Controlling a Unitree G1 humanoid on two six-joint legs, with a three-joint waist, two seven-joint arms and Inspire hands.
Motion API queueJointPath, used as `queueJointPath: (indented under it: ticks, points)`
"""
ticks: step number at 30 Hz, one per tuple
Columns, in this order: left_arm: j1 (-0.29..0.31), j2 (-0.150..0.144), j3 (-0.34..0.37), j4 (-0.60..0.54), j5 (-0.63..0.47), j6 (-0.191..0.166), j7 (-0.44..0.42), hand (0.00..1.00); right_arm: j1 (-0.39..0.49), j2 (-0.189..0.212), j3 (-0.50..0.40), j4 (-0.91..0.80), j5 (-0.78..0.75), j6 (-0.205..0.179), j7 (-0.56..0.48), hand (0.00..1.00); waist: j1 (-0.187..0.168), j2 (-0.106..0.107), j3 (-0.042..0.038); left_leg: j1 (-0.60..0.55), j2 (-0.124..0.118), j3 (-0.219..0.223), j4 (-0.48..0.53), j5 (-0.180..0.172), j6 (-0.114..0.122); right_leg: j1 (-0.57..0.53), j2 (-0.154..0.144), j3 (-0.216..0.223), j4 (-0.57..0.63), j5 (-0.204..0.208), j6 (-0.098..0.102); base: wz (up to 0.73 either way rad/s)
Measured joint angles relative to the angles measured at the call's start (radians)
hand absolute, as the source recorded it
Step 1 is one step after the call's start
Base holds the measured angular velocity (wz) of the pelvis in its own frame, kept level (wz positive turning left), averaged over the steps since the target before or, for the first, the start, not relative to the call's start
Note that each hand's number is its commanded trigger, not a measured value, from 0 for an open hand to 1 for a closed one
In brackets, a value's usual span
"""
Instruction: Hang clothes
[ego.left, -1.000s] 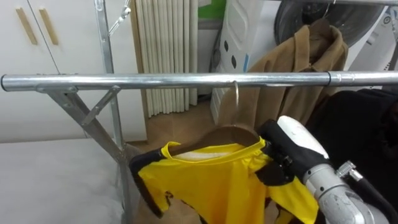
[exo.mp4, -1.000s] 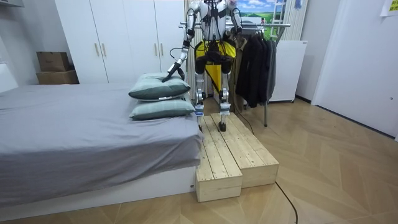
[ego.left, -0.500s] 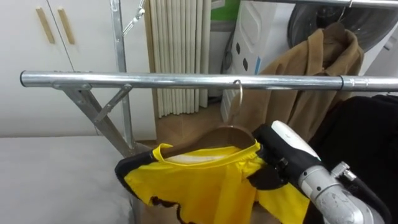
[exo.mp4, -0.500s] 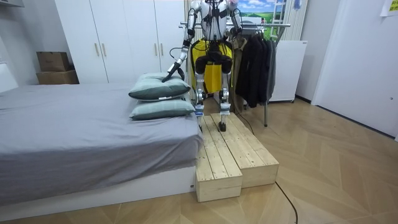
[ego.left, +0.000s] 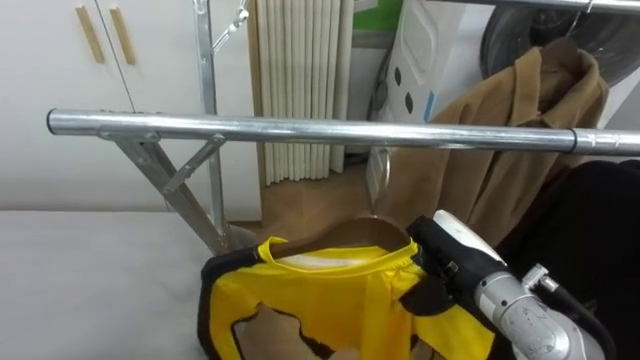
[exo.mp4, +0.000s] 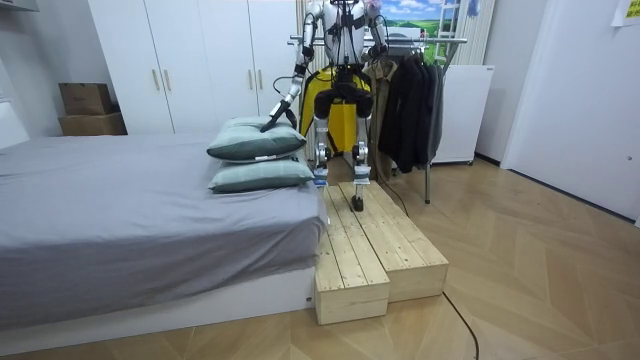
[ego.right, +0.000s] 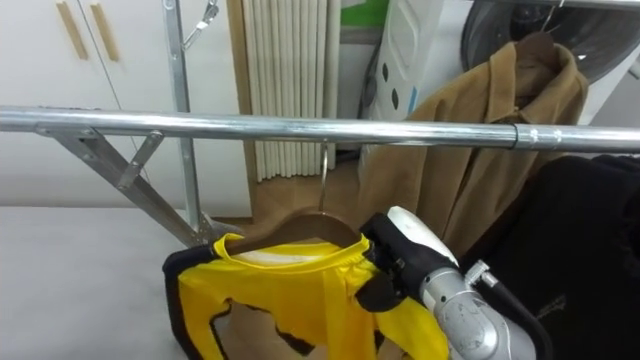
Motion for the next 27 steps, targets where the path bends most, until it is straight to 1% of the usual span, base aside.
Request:
queueJointPath:
  ticks: [6, 16, 24, 27]
  points:
    - [0.000, 0.000, 0.000, -0.004, 0.017, 0.000, 0.000, 0.00, 0.000, -0.001, 0.000, 0.000, 0.011, 0.000, 0.000, 1.00, 0.000, 0.000, 0.0001, 0.001, -0.001, -0.009, 0.002, 0.001, 0.000, 0.005, -0.001, -0.004, -0.001, -0.005, -0.002, 0.04]
    - [0.002, -0.001, 0.000, -0.004, 0.034, 0.000, -0.008, 0.00, 0.000, -0.002, 0.000, 0.000, 0.016, 0.000, 0.000, 1.00, -0.001, -0.001, -0.0002, 0.001, -0.001, -0.011, 0.002, 0.003, 0.000, 0.008, -0.003, -0.009, 0.001, -0.006, -0.002, 0.00]
    - [0.006, -0.003, 0.000, -0.004, 0.034, -0.005, -0.010, 0.00, -0.007, -0.003, -0.006, -0.015, -0.006, -0.001, -0.006, 1.00, -0.009, -0.003, -0.0004, 0.001, -0.005, -0.014, 0.003, 0.004, 0.000, 0.005, -0.008, -0.016, 0.001, -0.009, -0.001, 0.00]
    - [0.008, -0.006, 0.000, -0.003, 0.034, -0.005, -0.005, 0.00, -0.007, -0.014, -0.015, -0.046, -0.023, -0.002, -0.019, 1.00, -0.010, -0.003, -0.0007, 0.001, -0.006, -0.013, 0.002, 0.004, 0.000, 0.004, -0.008, -0.012, 0.001, -0.009, -0.001, 0.00]
